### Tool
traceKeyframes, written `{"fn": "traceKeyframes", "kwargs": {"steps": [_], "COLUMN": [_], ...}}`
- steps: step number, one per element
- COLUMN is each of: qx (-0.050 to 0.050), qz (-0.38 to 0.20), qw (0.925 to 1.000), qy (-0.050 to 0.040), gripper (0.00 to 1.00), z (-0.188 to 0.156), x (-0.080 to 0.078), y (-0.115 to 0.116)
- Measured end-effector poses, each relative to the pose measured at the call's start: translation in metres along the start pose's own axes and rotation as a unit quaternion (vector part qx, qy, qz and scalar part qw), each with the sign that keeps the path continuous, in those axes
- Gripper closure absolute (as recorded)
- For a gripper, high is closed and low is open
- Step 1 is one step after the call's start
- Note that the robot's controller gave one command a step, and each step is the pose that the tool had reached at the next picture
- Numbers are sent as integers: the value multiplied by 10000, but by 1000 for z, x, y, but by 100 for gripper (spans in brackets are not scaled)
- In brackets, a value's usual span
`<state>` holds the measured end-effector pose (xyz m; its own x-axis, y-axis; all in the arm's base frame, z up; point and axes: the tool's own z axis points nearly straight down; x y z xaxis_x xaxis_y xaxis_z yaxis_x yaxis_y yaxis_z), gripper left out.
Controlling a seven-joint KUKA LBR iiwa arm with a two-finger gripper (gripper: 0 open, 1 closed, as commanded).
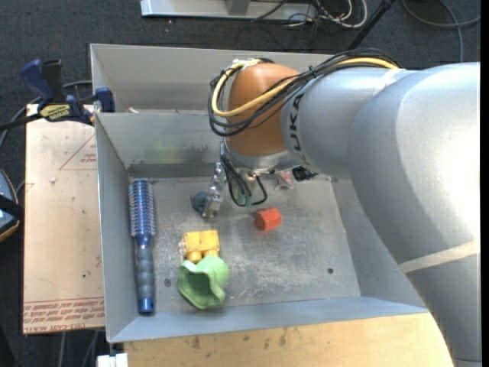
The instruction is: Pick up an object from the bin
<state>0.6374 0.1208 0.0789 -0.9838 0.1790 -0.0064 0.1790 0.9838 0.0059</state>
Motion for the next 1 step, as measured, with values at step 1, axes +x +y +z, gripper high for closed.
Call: {"fn": "traceKeyframes", "kwargs": {"steps": [1], "qx": [13], "qz": [-819], "qw": [9966], "qy": [-25], "gripper": [100], "z": [-136], "x": [-5], "y": [-19]}}
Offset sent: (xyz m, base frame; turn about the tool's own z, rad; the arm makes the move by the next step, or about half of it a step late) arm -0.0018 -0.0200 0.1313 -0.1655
